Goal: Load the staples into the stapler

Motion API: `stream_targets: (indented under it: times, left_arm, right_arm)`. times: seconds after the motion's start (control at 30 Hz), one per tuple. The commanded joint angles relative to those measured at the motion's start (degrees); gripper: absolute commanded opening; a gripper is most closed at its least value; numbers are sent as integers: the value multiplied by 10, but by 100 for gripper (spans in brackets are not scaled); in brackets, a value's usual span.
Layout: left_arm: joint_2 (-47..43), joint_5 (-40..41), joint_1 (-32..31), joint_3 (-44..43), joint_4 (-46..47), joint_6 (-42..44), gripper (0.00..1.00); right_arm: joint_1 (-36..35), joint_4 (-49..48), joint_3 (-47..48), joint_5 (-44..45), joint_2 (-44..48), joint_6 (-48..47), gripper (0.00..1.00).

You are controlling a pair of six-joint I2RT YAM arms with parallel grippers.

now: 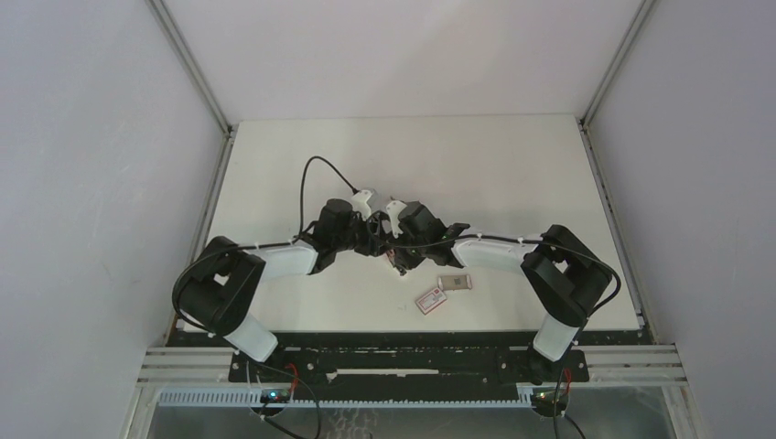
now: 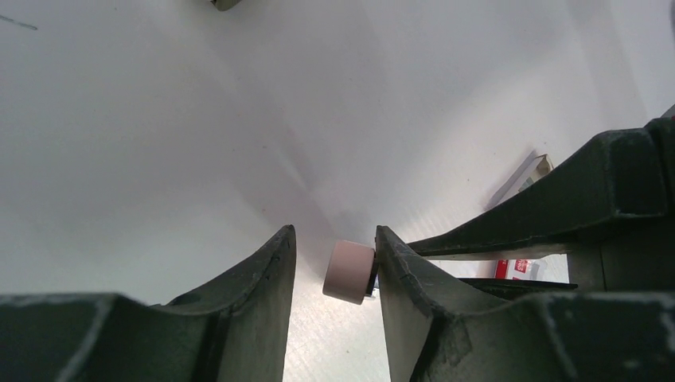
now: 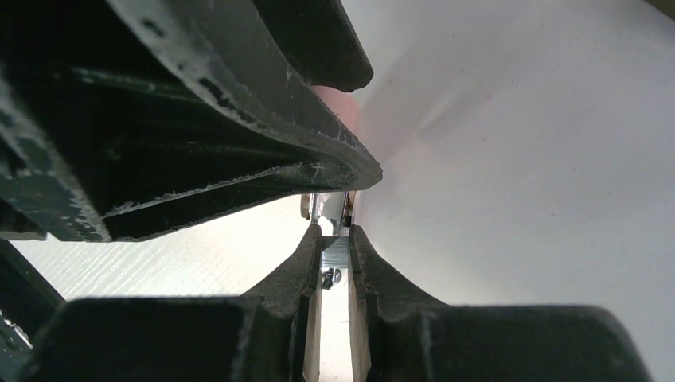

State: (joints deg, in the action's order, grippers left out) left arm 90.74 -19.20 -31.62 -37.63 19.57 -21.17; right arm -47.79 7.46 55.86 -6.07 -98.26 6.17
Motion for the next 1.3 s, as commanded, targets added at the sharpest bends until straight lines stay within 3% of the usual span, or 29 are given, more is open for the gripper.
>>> stream_targets:
  times: [0.0,0.23,0.47,0.7,1.27]
  left_arm:
    - [-29,11,-2,-4,14,-8,47]
    - [-40,15,-2,1,19,-10,48]
    - [-82,39,-1,30,46,-13,60]
    - [-139,121,11,71,55,-25,70]
    - [-267,295,104,156,29,-95,78]
  right_arm:
    - [-8,-16,15,12,6,0,5]
    - [-17,-3,20,46,8,15,4]
    - [-24,2,21,60,17,26,4]
    - [-27,9,21,73,29,43,4]
    - [-34,11,21,80,35,61,4]
